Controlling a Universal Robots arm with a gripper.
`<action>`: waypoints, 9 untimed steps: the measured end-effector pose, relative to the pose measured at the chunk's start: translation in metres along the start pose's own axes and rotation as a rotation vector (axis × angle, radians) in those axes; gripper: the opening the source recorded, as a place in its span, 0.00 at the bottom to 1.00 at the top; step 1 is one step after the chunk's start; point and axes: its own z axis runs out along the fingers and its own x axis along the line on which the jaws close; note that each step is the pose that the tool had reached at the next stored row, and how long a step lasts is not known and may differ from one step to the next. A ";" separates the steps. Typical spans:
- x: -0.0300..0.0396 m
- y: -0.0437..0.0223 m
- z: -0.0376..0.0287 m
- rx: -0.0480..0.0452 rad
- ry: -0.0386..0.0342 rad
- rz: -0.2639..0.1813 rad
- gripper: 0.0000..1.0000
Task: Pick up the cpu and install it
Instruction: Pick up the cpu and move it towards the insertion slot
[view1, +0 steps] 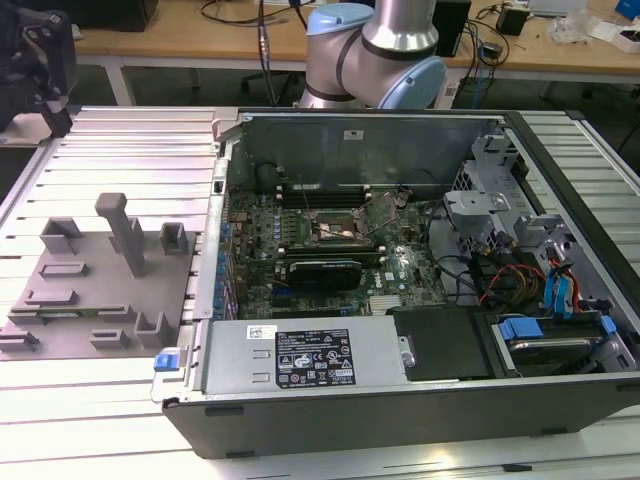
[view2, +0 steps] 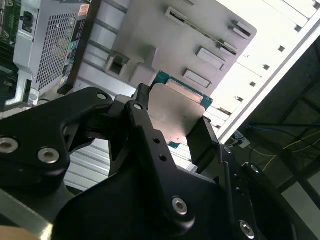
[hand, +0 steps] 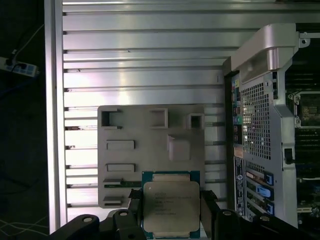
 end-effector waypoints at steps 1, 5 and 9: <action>-0.0020 0.0001 0.0000 0.0001 0.0000 0.000 0.55; -0.0125 0.0001 0.0003 0.0001 0.0001 0.000 0.55; -0.0348 0.0002 0.0008 0.0000 0.0004 0.000 0.55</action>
